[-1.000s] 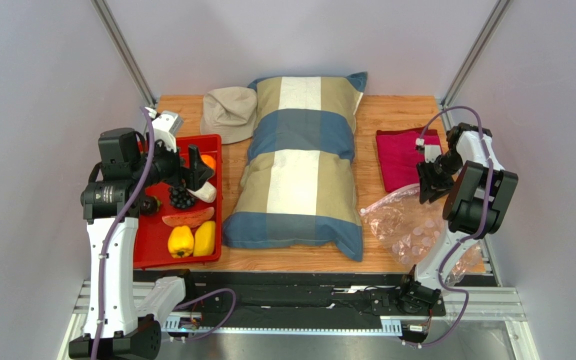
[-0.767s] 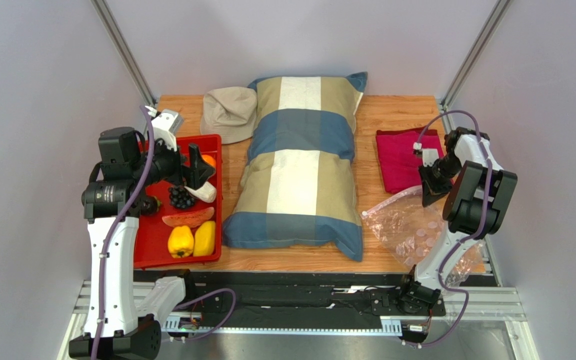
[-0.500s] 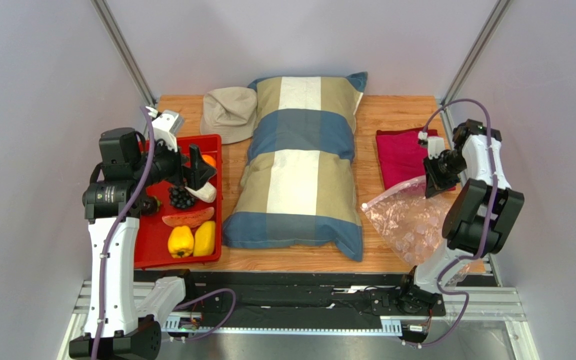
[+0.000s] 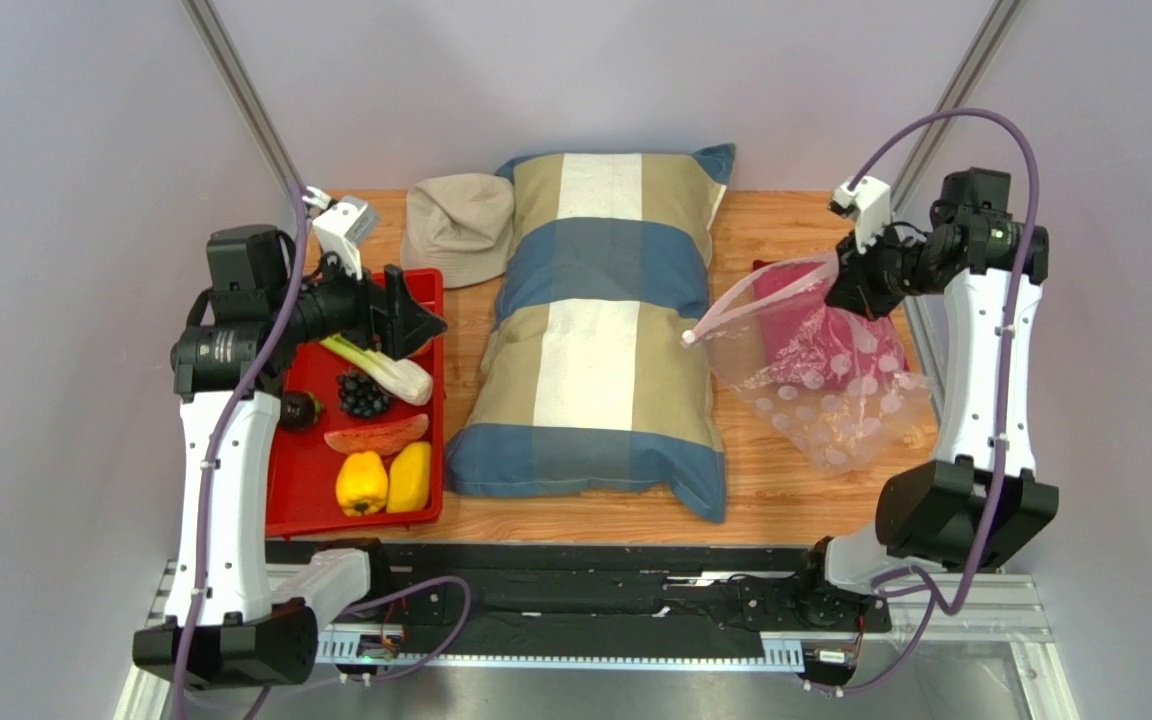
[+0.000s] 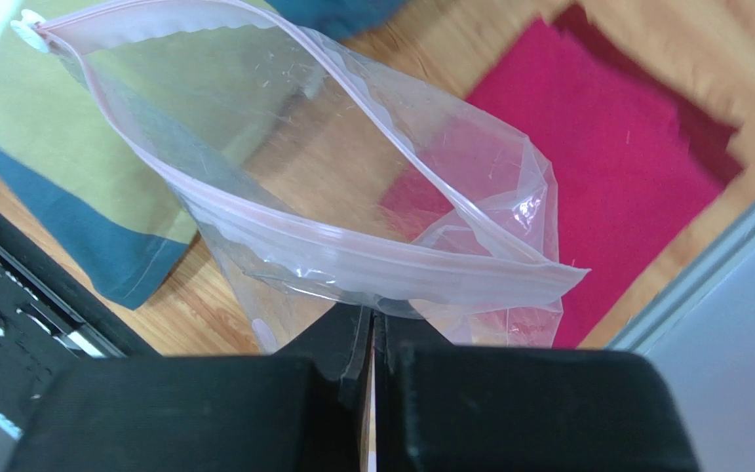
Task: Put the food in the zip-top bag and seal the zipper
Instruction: Pick up the zipper food storage bag at the corner of the board.
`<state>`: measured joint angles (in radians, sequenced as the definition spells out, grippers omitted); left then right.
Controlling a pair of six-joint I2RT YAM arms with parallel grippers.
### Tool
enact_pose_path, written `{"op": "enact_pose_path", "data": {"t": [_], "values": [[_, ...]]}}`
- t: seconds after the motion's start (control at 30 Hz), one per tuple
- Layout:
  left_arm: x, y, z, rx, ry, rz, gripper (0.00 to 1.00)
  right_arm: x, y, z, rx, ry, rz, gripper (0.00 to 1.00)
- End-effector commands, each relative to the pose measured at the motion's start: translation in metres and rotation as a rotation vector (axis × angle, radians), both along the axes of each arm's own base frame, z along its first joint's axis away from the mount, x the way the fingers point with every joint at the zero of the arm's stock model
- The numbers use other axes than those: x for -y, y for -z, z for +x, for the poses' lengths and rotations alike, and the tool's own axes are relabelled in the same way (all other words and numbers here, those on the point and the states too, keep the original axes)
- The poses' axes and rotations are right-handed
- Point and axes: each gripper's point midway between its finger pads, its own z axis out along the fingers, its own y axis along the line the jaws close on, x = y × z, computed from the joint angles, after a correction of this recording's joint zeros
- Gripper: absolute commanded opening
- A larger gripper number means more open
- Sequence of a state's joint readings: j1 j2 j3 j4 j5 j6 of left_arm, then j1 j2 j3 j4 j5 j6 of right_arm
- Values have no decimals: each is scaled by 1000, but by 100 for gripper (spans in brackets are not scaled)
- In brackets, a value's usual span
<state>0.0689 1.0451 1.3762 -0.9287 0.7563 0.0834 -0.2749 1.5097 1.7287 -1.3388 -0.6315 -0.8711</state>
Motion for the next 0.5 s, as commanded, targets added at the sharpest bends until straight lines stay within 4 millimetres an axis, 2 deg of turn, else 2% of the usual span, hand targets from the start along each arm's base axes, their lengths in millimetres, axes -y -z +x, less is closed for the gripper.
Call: {"op": "enact_pose_path", "data": {"t": [0.0, 0.03, 0.1, 0.13, 0.17, 0.2, 0.23, 0.3, 0.33, 0.37, 0.47], "values": [[31, -39, 5, 107, 158, -65, 93, -65, -38, -61, 54, -261, 60, 0], [53, -40, 0, 100, 234, -74, 92, -74, -41, -65, 69, -295, 66, 0], [71, -49, 5, 141, 276, -78, 91, -91, -46, -77, 106, -363, 64, 0], [90, -48, 4, 124, 330, -93, 89, -97, -48, -81, 112, -382, 71, 0], [100, -51, 4, 108, 338, -115, 88, -104, -48, -84, 120, -407, 75, 0], [111, -55, 6, 113, 362, -132, 87, -108, -50, -87, 124, -414, 86, 0], [127, -46, 9, 60, 391, -142, 85, -112, -54, -91, 138, -425, 100, 0], [161, -52, -4, 56, 488, -153, 83, -117, -55, -96, 140, -439, 119, 0], [175, -45, -2, 11, 504, -164, 82, -124, -56, -102, 142, -472, 121, 0], [192, -50, -12, 9, 555, -175, 81, -128, -56, -105, 143, -487, 122, 0], [222, -49, -10, -14, 589, -206, 78, -134, -50, -114, 126, -516, 130, 0]]}}
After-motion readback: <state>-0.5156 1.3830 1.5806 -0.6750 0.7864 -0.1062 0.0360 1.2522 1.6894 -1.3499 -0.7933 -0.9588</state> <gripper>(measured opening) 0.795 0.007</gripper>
